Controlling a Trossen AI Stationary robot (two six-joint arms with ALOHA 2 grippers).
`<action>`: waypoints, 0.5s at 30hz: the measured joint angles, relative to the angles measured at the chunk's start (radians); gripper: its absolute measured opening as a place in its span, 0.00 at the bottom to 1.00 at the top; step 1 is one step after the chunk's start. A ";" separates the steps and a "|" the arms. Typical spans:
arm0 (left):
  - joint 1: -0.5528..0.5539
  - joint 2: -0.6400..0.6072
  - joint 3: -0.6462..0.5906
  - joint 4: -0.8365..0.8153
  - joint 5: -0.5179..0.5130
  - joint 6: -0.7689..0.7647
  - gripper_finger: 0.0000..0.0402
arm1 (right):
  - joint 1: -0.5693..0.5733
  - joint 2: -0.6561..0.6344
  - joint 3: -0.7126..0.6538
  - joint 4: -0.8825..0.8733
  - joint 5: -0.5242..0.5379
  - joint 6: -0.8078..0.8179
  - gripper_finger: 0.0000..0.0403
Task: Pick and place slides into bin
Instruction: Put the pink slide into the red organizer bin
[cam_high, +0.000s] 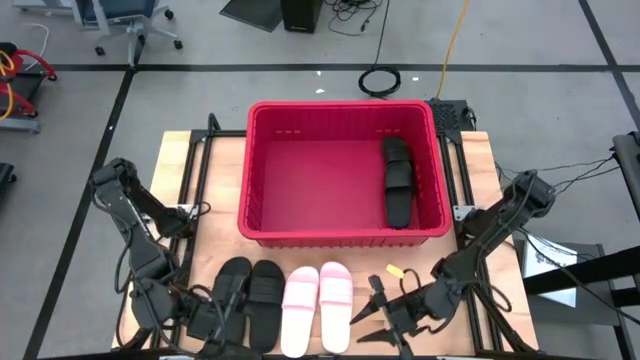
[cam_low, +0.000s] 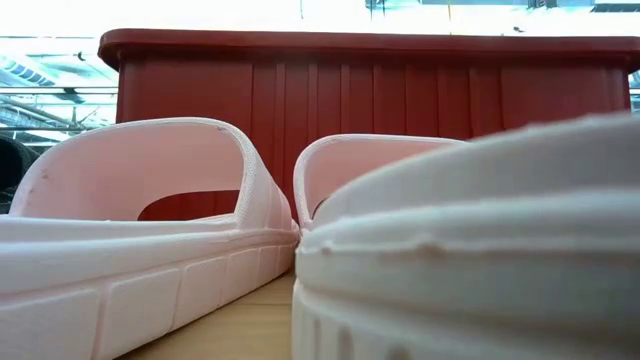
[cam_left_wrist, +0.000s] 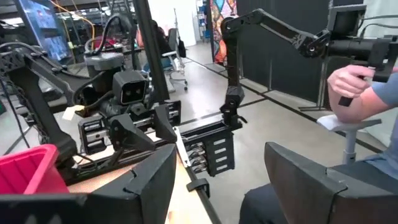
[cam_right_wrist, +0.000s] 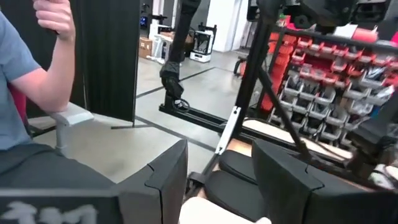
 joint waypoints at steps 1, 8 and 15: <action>-0.004 0.003 0.000 -0.001 0.000 -0.001 0.62 | 0.002 0.017 0.027 -0.021 0.000 0.017 0.42; -0.038 0.014 0.000 0.010 -0.001 -0.012 0.62 | 0.004 0.172 0.253 -0.297 0.035 0.060 0.42; -0.067 0.014 0.000 0.024 -0.024 -0.004 0.62 | 0.001 0.274 0.404 -0.500 0.137 0.048 0.42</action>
